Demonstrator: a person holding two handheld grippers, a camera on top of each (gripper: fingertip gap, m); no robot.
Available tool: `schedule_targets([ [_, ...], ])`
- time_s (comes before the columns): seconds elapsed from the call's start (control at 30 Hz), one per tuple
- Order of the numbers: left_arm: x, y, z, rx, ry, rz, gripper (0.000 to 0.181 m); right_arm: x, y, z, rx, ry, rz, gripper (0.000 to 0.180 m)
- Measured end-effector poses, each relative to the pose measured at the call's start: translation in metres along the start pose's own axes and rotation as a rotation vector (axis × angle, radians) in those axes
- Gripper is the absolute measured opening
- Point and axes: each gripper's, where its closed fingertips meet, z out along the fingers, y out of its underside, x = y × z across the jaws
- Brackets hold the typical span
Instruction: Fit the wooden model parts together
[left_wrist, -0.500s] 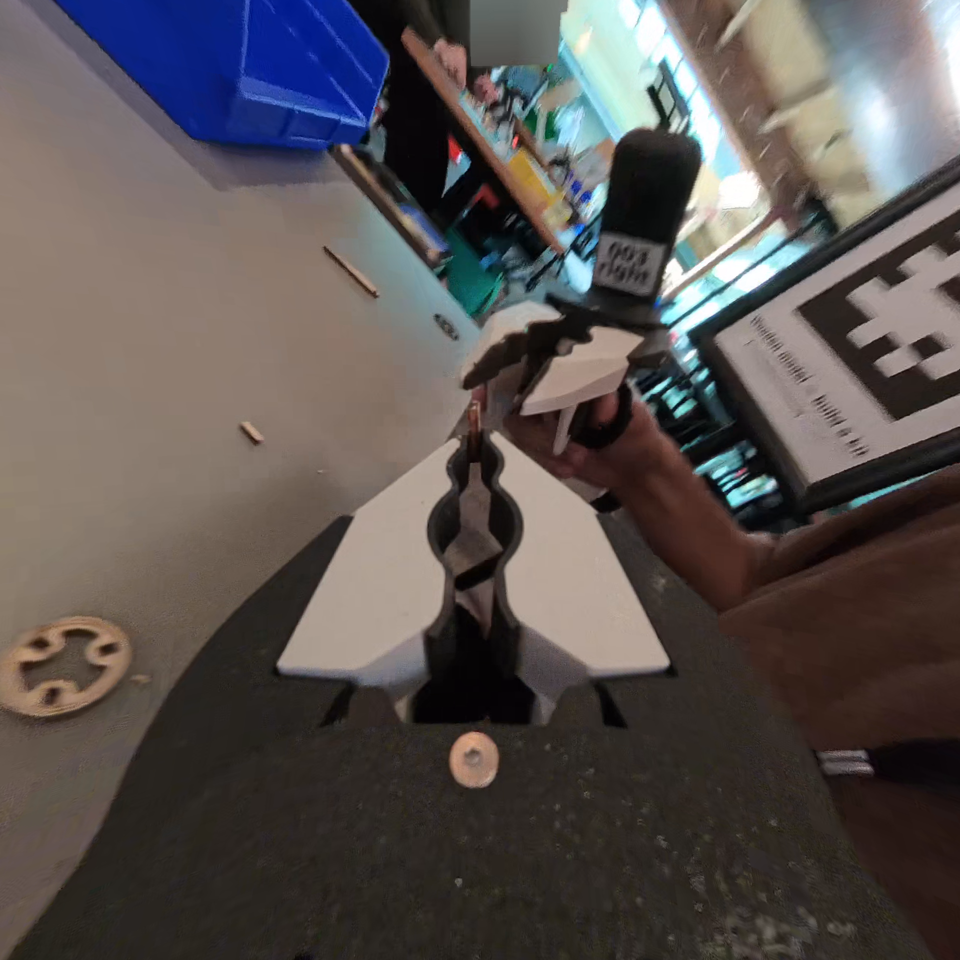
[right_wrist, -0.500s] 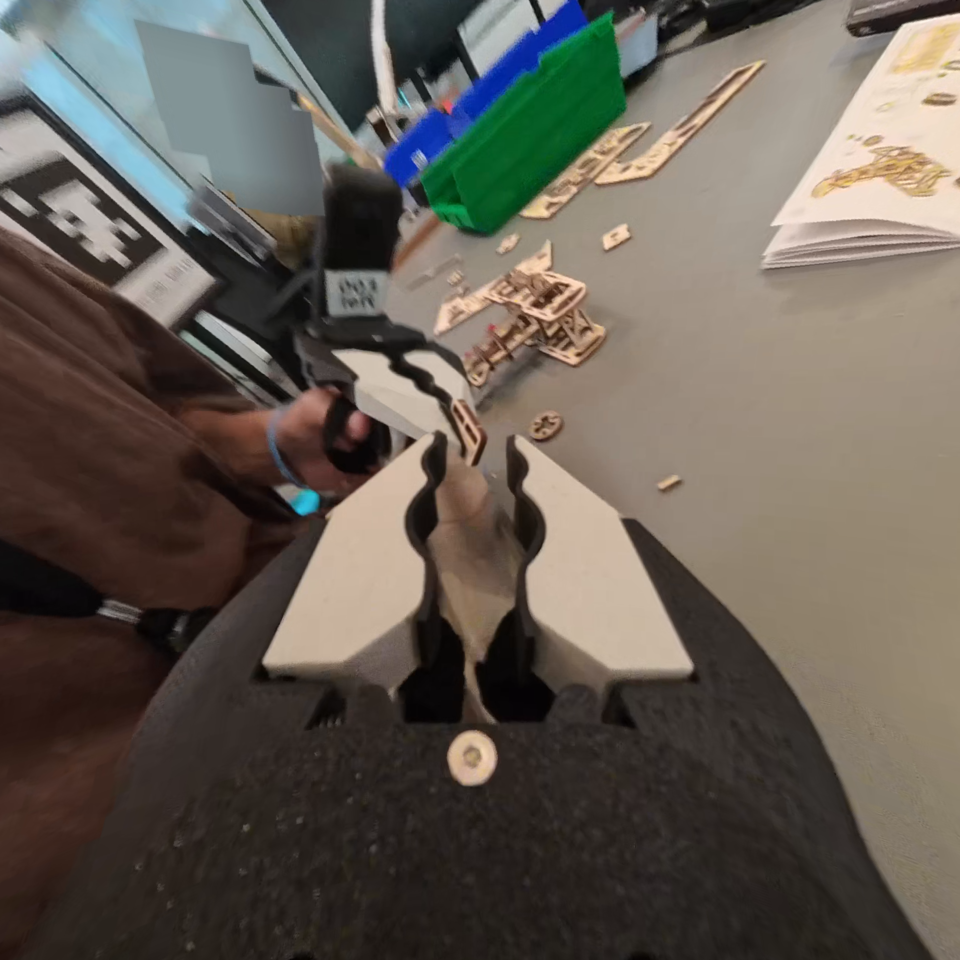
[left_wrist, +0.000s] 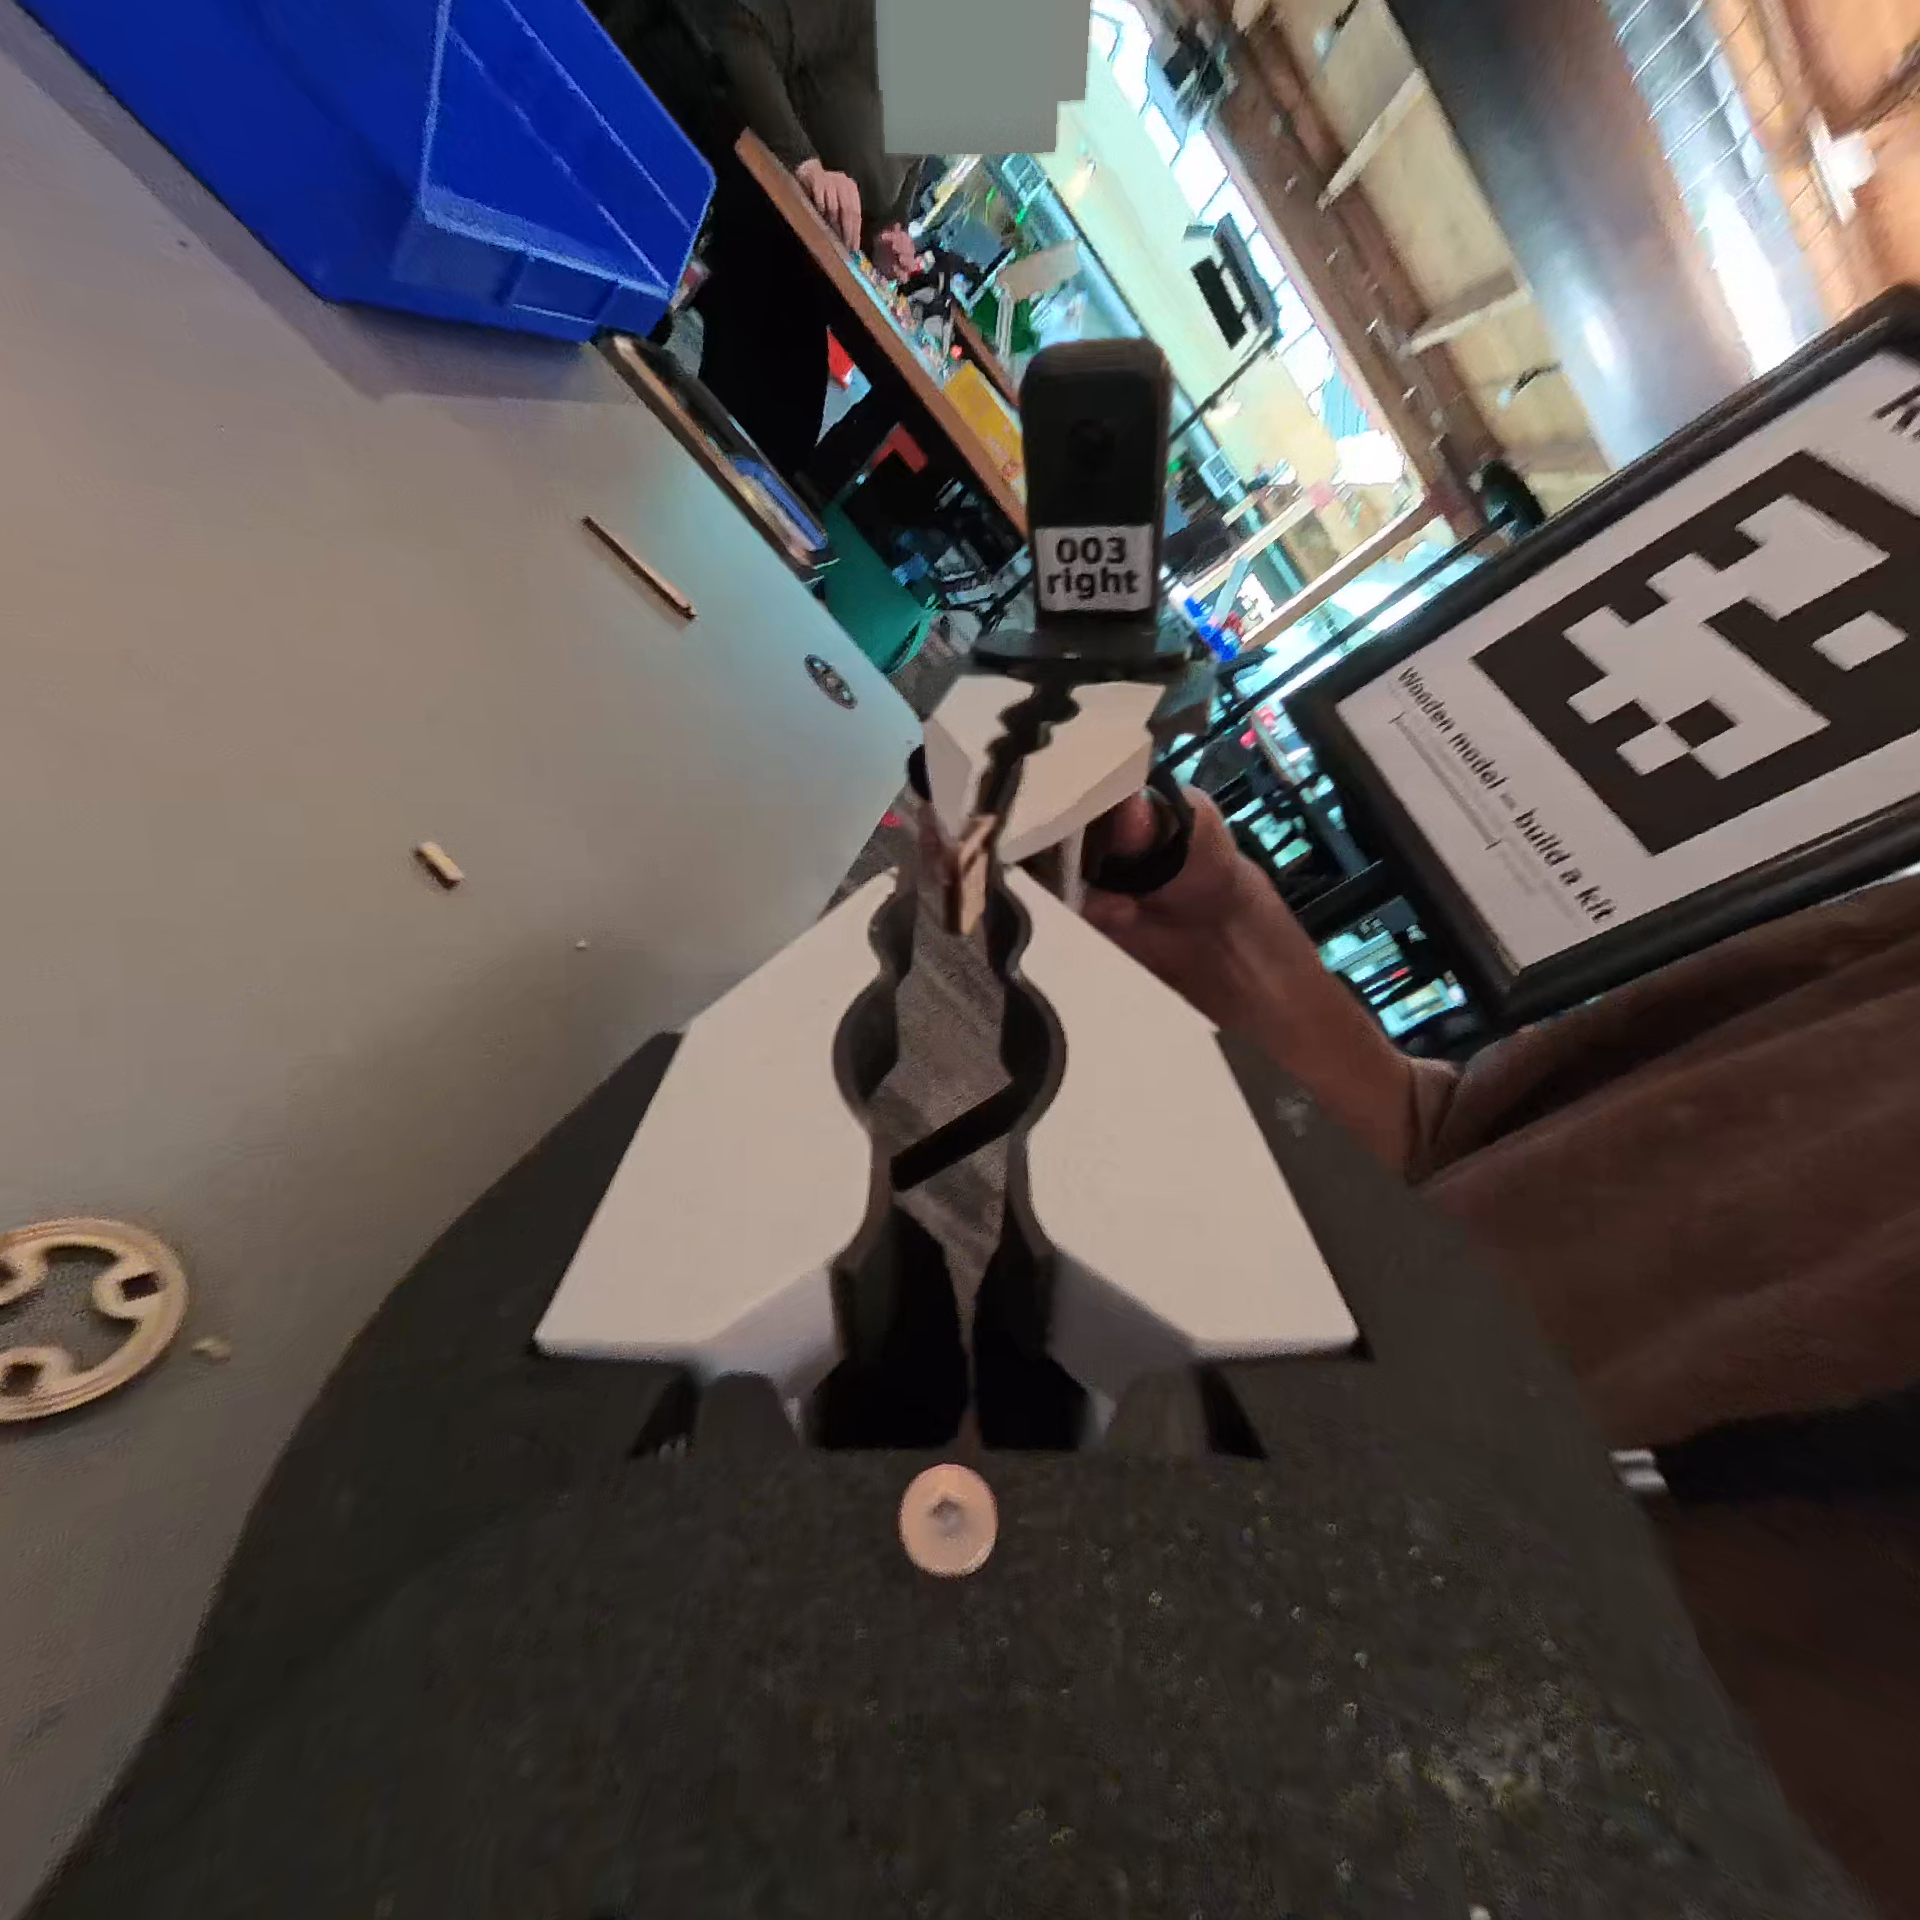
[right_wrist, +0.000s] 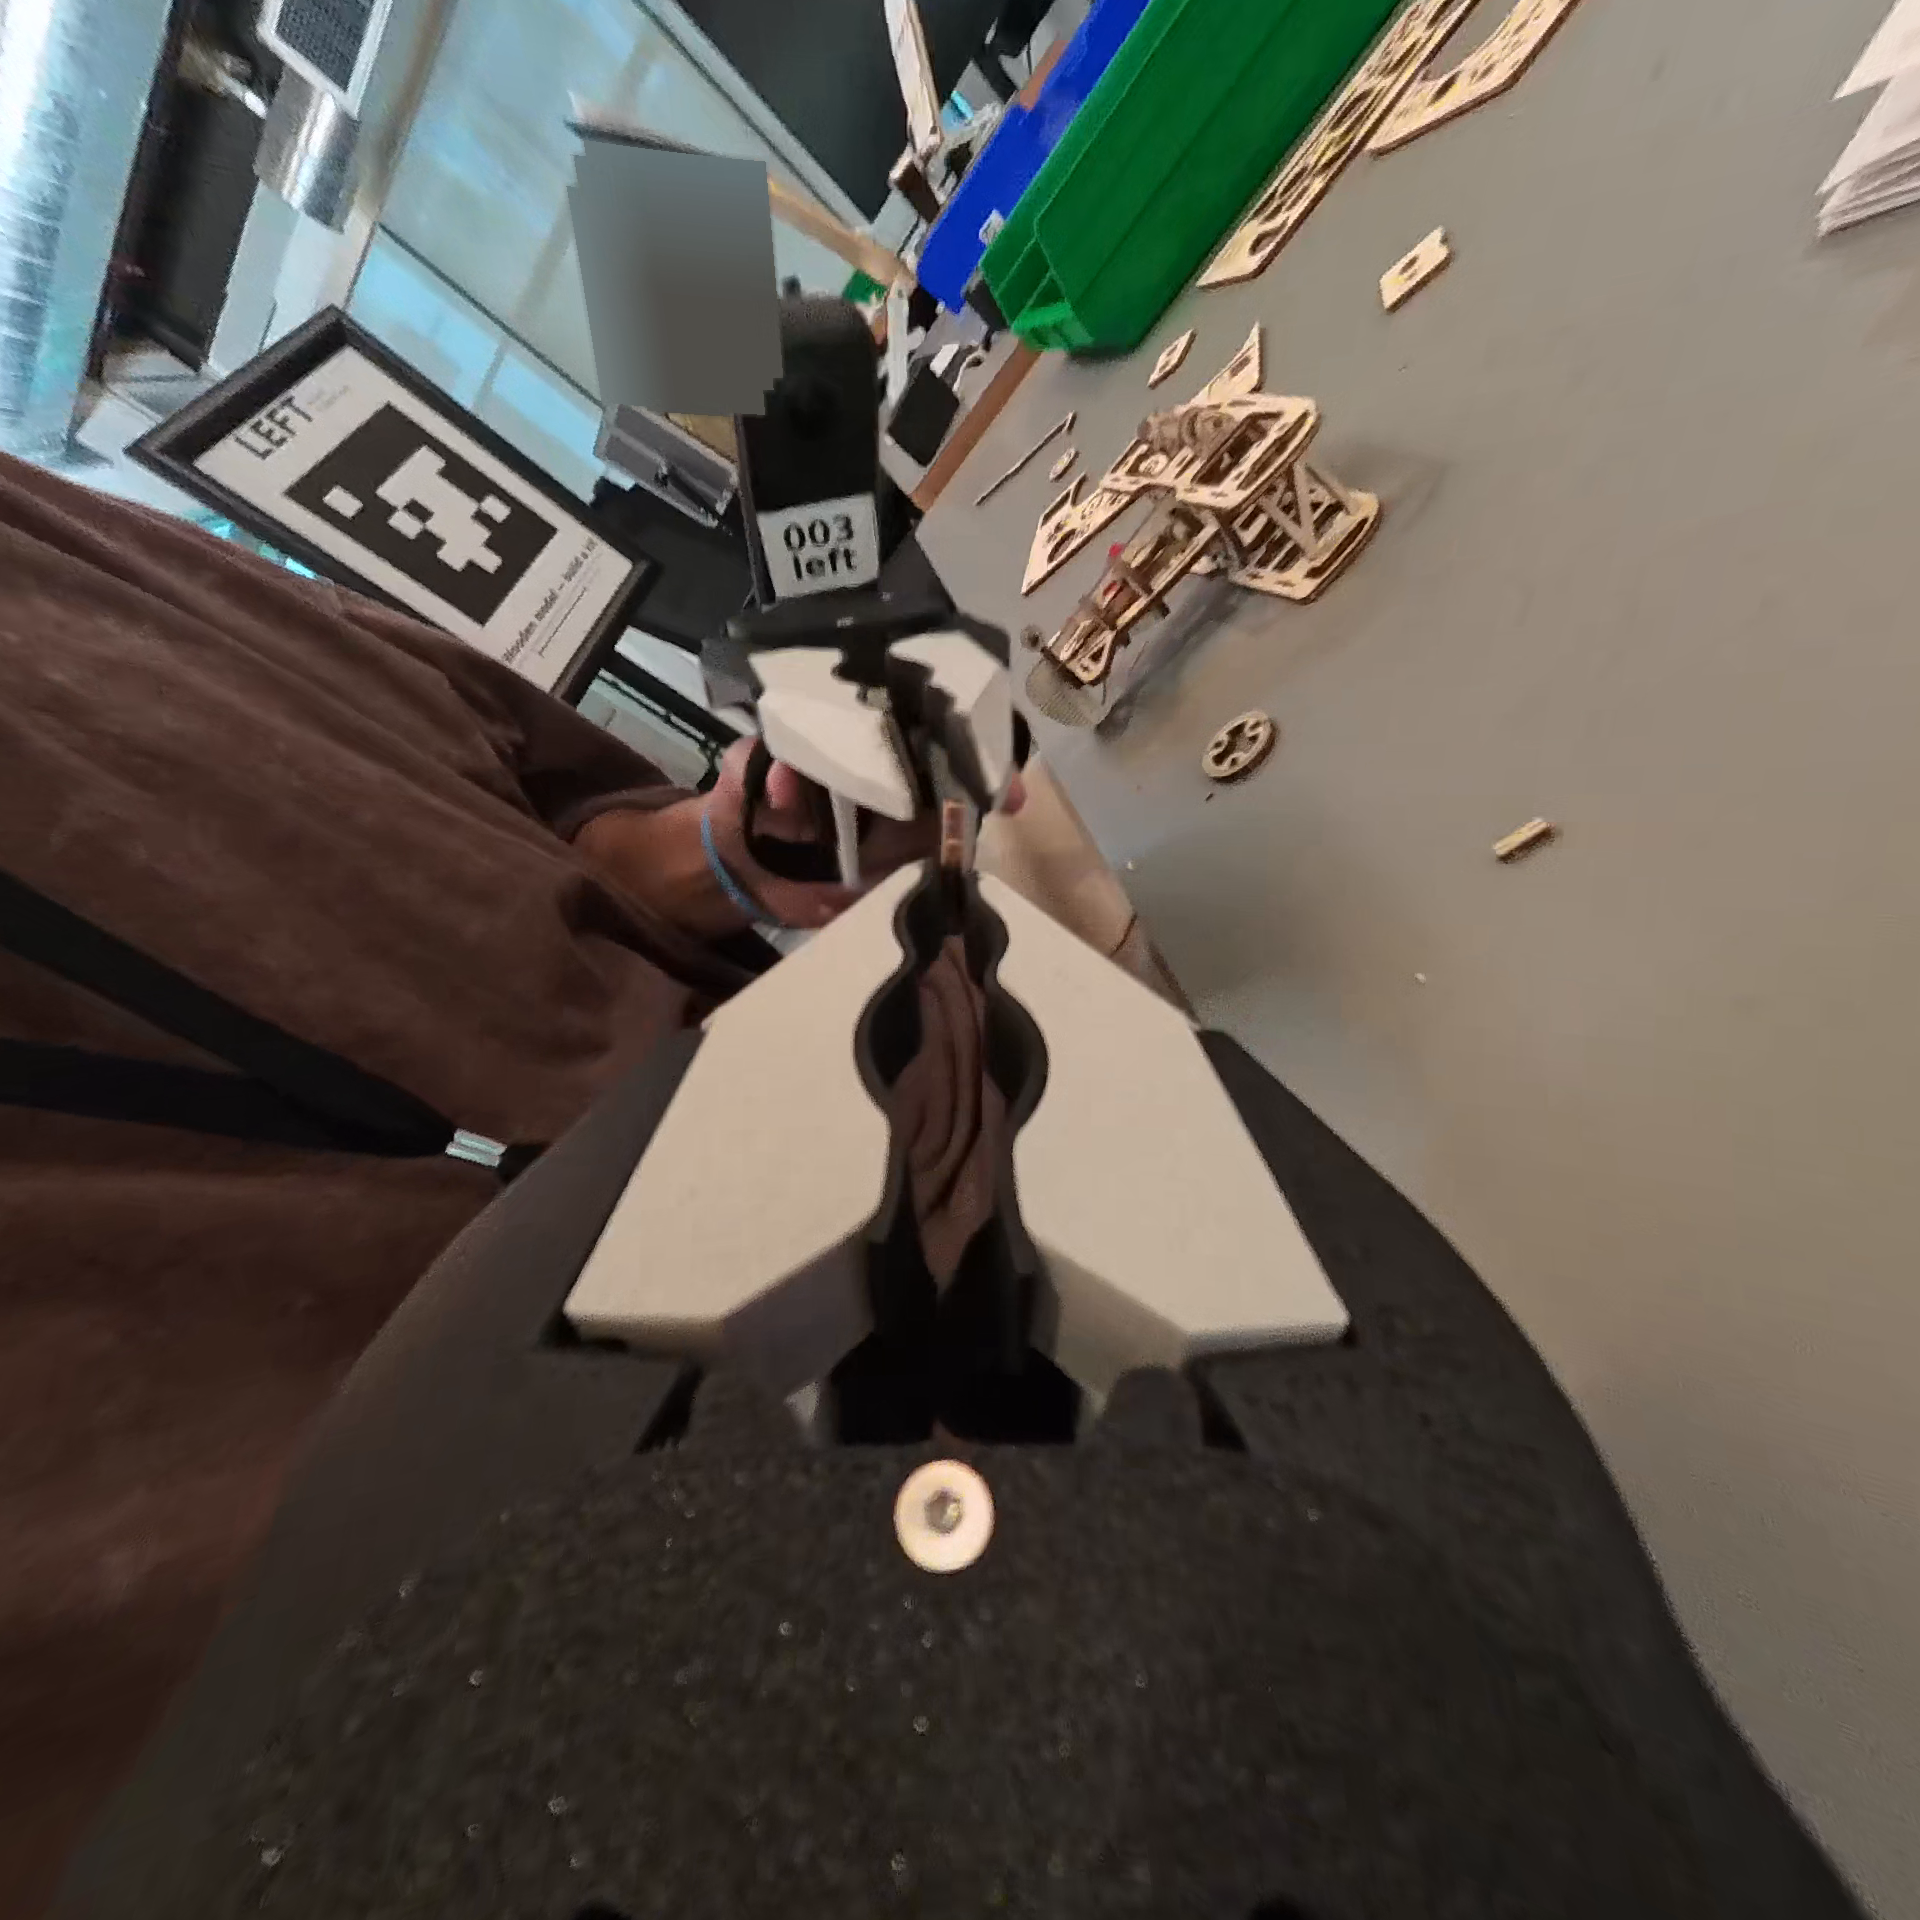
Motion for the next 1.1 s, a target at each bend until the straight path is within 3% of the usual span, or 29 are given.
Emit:
schedule_targets([
  [0.17,0.006,0.009,-0.003,-0.151,0.032,0.104,0.014,-0.009,0.015,0.008,-0.101,-0.030,-0.022,0.002],
  [0.3,0.018,0.022,0.000,-0.265,0.105,0.169,0.001,-0.015,0.014,0.009,-0.113,-0.039,-0.063,0.002],
  [0.53,0.014,0.019,0.007,-0.198,0.111,0.069,0.001,-0.013,-0.011,0.020,0.055,-0.069,0.008,0.002],
  [0.73,-0.009,0.010,0.007,-0.008,0.043,-0.123,0.001,0.011,-0.024,0.007,0.141,0.096,-0.016,0.005],
  [0.83,-0.018,0.014,0.004,0.038,0.033,-0.185,0.001,0.024,-0.008,0.009,0.052,0.203,-0.057,0.008],
  [1.1,-0.033,0.044,0.006,0.067,-0.033,-0.261,0.001,0.040,0.023,0.027,-0.076,0.265,-0.035,0.004],
])
